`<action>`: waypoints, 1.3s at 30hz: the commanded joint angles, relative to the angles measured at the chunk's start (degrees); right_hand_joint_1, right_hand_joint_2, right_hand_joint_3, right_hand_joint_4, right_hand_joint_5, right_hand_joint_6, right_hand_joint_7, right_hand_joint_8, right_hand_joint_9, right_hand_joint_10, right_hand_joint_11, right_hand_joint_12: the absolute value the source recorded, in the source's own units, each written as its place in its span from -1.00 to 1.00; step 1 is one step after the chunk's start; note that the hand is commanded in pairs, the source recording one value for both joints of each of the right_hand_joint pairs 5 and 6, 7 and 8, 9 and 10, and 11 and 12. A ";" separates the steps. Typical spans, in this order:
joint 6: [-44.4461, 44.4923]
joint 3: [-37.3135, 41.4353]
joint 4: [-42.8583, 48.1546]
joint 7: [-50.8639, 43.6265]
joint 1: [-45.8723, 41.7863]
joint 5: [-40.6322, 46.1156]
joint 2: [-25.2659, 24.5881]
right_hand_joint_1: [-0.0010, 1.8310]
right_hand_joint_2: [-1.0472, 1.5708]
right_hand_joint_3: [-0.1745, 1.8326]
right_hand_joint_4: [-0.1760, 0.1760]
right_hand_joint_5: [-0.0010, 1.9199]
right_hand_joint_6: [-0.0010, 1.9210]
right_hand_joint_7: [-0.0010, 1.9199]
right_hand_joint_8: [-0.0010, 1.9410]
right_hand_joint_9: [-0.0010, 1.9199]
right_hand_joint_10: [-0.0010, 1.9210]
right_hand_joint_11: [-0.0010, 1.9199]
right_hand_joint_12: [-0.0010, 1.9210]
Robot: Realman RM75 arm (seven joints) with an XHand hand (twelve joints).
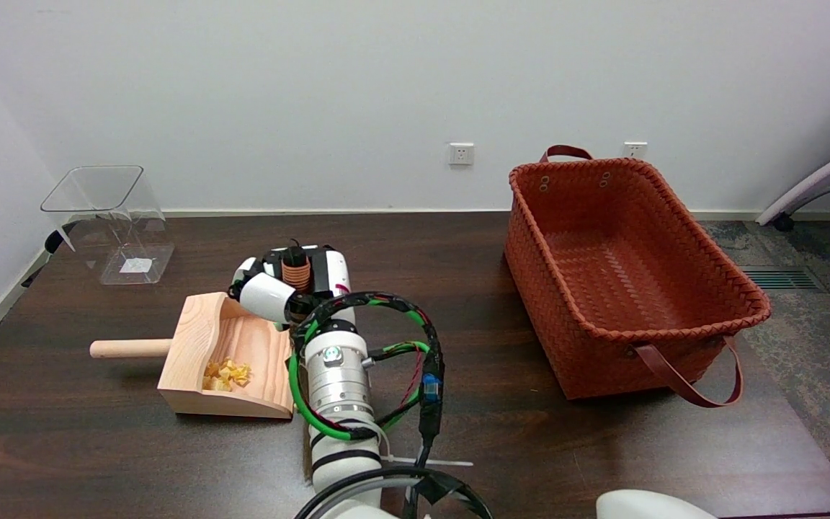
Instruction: Sweep the paper balls into the dustpan.
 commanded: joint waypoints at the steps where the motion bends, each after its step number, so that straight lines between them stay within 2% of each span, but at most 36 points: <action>1: -7.68 0.30 2.05 12.68 2.96 4.40 2.66 0.26 0.24 0.45 0.00 1.00 1.00 1.00 0.98 1.00 1.00 1.00 1.00; 19: -9.46 -0.14 3.09 19.27 5.27 3.57 5.42 0.25 0.19 0.53 0.00 1.00 1.00 1.00 0.98 1.00 1.00 1.00 1.00; 25: -9.46 0.08 2.89 19.32 5.96 0.47 5.85 0.25 0.17 0.56 0.00 1.00 1.00 1.00 0.98 1.00 1.00 1.00 1.00; 39: -11.30 0.23 3.06 19.65 8.03 0.40 5.77 0.25 0.15 0.61 0.00 1.00 1.00 1.00 0.98 1.00 1.00 1.00 1.00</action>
